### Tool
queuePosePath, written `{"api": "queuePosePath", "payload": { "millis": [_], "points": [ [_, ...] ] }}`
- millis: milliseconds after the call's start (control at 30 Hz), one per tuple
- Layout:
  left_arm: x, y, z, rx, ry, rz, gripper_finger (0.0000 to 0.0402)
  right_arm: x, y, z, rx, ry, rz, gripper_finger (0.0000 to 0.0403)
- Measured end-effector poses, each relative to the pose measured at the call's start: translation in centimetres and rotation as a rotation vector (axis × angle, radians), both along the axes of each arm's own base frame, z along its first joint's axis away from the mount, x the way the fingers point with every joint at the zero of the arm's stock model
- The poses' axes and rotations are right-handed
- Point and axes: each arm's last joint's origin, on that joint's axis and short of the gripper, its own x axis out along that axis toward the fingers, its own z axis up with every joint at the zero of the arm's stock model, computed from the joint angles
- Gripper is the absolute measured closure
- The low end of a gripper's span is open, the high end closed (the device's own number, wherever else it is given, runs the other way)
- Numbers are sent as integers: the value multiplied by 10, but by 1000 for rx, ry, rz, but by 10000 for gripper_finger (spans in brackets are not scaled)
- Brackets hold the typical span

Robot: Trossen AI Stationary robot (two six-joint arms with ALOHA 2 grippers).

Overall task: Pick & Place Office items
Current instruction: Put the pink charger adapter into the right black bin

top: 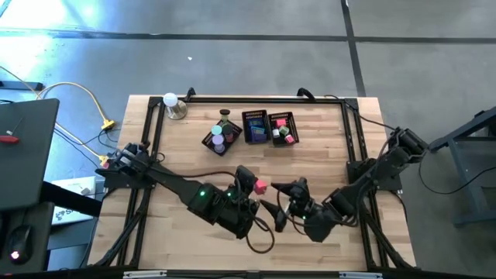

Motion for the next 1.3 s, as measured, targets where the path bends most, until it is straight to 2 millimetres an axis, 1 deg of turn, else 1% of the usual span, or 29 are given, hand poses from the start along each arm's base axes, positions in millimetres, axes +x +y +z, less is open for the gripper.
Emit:
{"api": "queuePosePath", "payload": {
  "millis": [267,433,533,733,900,1000,1067,1200,1233,1300],
  "points": [
    [4,9,0,-8,1,24,253,17,-23,-1,47,29,18,74],
    [5,9,0,-10,-1,26,253,27,-38,-1,59,41,6,73],
    [5,9,0,-10,-1,26,253,32,-45,-1,36,67,51,75],
    [4,8,0,-25,-13,33,253,38,-50,2,46,63,126,77],
    [3,4,-1,-28,-16,25,253,39,-51,2,40,65,127,79],
    [2,3,0,-28,-16,22,253,39,-52,2,40,69,125,99],
    [2,3,-1,-30,-17,23,253,39,-54,1,36,82,120,125],
    [2,3,-1,-27,-17,26,253,39,-54,0,40,84,119,190],
    [2,3,-1,-21,-14,25,253,40,-54,0,46,83,125,198],
    [1,3,-1,-15,-10,22,253,40,-54,0,55,86,142,200]
  ]
}}
